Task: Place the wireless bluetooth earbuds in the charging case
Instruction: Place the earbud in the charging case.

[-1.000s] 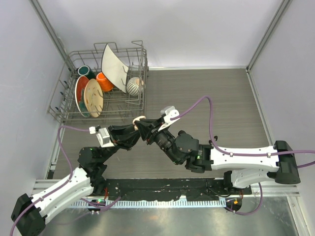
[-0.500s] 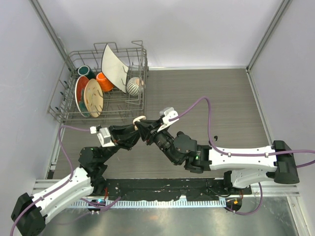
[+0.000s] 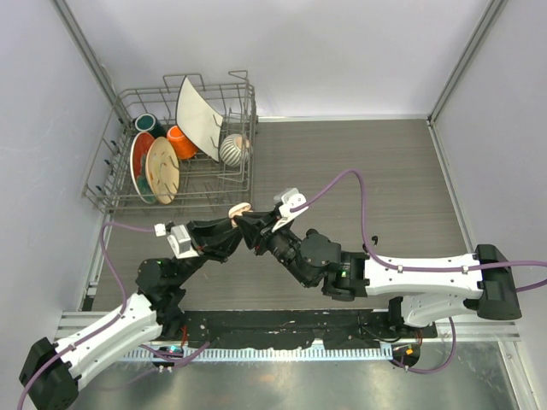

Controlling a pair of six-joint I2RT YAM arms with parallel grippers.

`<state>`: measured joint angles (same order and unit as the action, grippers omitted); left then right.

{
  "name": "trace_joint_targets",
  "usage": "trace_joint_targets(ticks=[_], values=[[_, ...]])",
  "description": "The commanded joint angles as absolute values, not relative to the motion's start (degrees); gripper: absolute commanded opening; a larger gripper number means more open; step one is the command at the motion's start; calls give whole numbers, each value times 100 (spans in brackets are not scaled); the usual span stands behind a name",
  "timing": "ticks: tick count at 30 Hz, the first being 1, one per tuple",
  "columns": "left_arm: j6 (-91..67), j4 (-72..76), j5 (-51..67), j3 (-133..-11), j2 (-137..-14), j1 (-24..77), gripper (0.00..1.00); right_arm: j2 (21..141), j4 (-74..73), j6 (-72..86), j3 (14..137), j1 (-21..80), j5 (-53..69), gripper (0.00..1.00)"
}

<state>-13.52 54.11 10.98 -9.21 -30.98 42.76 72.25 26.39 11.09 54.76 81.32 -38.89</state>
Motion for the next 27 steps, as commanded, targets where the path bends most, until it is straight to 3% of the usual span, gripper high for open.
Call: trace_joint_targets(ticks=[1, 6, 8, 9, 14, 19, 27], values=[[-1283, 6073, 949, -984, -3015, 4263, 0, 7180, 2119, 1256, 5730, 8165, -3920, 4], [-1283, 6064, 1125, -1002, -3041, 4263, 0, 7198, 1670, 1336, 6029, 8174, -3902, 11], [-1275, 6064, 1125, -1011, -3032, 4254, 0, 7172, 1583, 1406, 6055, 8174, -3893, 19], [-1266, 6064, 1125, -1011, -3032, 4263, 0, 7137, 1573, 1458, 6056, 8174, -3902, 28], [-1266, 6064, 1160, -1037, -3059, 4263, 0, 7049, 1608, 1529, 6047, 8174, -3911, 38], [-1336, 6064, 1239, -1028, -3094, 4263, 0, 6979, 1661, 1573, 6082, 8174, -3902, 41], [-1327, 5942, 1222, -1002, -3103, 4263, 0, 6689, 1995, 1529, 6047, 8165, -3622, 66]])
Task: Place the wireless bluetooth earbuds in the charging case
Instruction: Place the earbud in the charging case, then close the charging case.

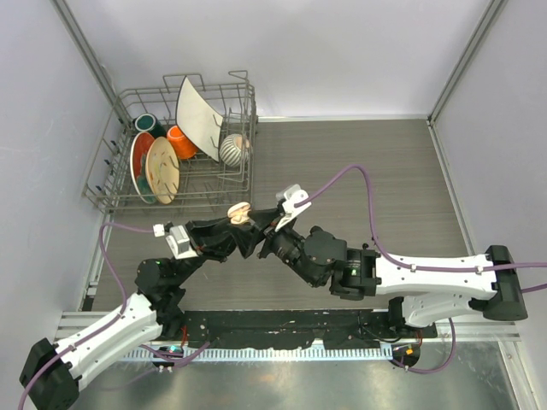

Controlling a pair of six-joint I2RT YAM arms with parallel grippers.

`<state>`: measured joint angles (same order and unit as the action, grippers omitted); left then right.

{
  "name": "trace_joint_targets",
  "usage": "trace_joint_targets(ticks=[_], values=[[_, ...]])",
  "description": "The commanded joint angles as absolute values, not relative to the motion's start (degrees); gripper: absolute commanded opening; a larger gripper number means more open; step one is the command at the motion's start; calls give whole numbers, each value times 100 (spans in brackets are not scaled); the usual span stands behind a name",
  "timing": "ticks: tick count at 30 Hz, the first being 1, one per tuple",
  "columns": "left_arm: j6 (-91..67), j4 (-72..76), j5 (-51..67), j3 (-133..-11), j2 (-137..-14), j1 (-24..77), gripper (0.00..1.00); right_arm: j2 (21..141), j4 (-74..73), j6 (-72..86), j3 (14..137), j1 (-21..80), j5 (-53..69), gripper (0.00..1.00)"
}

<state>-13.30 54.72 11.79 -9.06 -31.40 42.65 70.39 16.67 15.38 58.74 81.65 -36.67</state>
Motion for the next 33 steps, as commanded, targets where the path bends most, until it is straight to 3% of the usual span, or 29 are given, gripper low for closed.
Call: trace_joint_targets(ticks=[1, 4, 7, 15, 22, 33], values=[[-1336, 5915, 1222, -1002, -3085, 4263, 0, 6628, 2091, 1529, 6021, 8165, -3586, 67], [-1371, 5819, 1213, -950, -3006, 4263, 0, 6425, 2363, 1381, 5933, 8165, -3105, 77], [-1380, 5801, 1187, -853, -2910, 4263, 0, 6390, 1945, 1432, 6187, 8165, -2970, 78], [-1134, 5415, 1581, -975, -2760, 4263, 0, 6793, 55, 1774, 7319, 7850, -4281, 79], [-1169, 5194, 2214, -1283, -2935, 4263, 0, 6969, -1221, 2654, 7681, 6988, -3314, 79], [-1169, 5186, 2330, -1450, -3234, 4254, 0, 7418, -2337, 2470, 8130, 6732, -2119, 77]])
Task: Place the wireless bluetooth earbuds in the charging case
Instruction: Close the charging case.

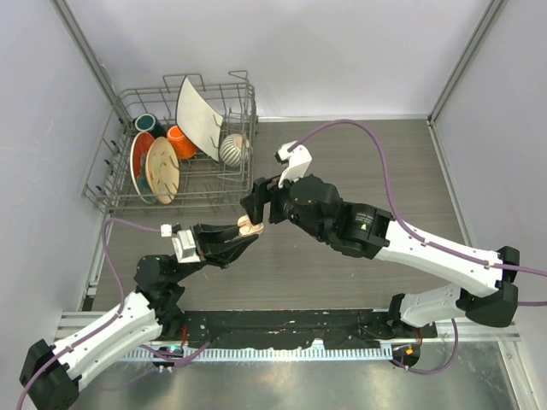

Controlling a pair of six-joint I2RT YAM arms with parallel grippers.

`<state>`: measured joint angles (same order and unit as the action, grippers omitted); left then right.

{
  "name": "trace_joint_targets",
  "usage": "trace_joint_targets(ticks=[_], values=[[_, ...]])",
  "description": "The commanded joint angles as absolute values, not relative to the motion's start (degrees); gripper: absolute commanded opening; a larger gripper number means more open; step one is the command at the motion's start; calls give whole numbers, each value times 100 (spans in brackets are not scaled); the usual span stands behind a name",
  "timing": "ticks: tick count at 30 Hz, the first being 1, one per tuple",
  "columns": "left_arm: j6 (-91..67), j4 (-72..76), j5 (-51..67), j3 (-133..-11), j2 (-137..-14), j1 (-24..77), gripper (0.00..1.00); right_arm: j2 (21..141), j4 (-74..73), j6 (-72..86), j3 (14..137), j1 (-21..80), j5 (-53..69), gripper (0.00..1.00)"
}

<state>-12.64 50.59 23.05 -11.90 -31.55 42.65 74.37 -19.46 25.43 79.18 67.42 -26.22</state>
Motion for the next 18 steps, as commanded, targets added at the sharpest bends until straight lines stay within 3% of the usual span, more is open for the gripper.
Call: trace_joint_targets(ticks=[1, 11, 14, 18], values=[[-1152, 5186, 2312, -1459, -3269, 4263, 0, 7409, -2381, 2426, 8086, 6741, -2083, 76], [-1090, 5098, 1899, -1503, -3427, 4263, 0, 6645, -2233, 2145, 6962, 6741, -1187, 72], [-1099, 5098, 1802, -1512, -3480, 4263, 0, 6530, -2267, 2066, 6821, 6741, -1169, 60], [-1195, 4826, 1644, -1599, -3516, 4254, 0, 6451, -2399, 2065, 6794, 6741, -2028, 61]])
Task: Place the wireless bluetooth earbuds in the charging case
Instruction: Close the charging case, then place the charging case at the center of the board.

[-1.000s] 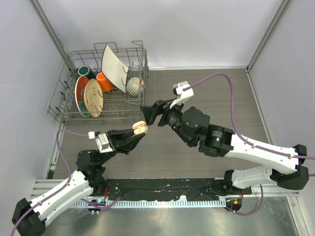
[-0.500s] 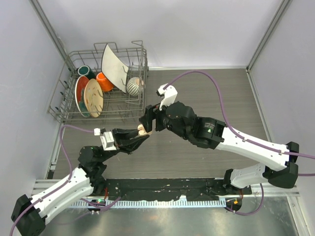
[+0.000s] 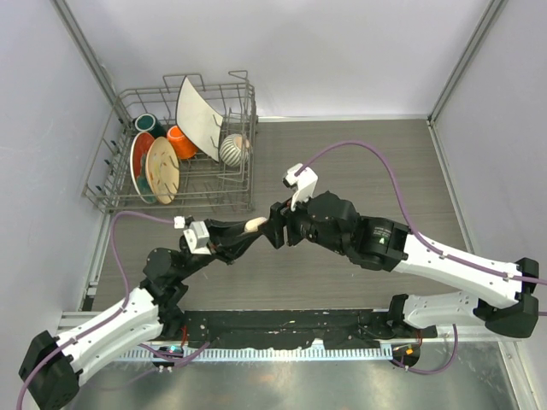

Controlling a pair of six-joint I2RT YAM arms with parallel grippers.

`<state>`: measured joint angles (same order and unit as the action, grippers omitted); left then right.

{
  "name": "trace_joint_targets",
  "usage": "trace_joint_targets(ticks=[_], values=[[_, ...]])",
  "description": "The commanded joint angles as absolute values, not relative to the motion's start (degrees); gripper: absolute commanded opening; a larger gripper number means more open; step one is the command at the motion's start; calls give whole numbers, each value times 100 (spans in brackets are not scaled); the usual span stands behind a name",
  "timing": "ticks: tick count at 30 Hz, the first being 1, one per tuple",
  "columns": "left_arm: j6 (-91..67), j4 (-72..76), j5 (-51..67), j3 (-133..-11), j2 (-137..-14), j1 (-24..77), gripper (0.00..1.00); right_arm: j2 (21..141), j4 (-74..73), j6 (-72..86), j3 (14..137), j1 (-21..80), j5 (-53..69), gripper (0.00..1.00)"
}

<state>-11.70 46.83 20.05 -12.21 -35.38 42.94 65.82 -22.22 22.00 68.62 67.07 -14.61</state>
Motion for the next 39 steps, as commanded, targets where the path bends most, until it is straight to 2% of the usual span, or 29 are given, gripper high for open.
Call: trace_joint_targets(ticks=[1, 3, 6, 17, 22, 28, 39], values=[[-1248, 4555, 1548, -1634, -3524, 4263, 0, 6382, -2408, 2100, 6777, 6741, -2265, 64], [-1388, 4212, 1538, -1740, -3577, 4263, 0, 6311, -2443, 2327, 6698, 6741, -3246, 71], [-1738, 3483, 1538, -1767, -3621, 4263, 0, 6135, -2452, 2443, 6548, 6689, -4032, 75], [-4286, 2004, 976, -1231, -3849, 4254, 0, 5968, -2382, 2777, 6223, 6311, -4008, 78], [-5018, 2302, 861, -792, -4209, 4263, 0, 6012, -2382, 2821, 6179, 6223, -3911, 78], [-5220, 2110, 590, -914, -4903, 4263, 0, 6117, -2215, 2865, 6099, 6056, -3604, 78], [-6029, 3419, 132, -957, -6608, 4263, 0, 6012, -2083, 3006, 5968, 5950, -3568, 78]])
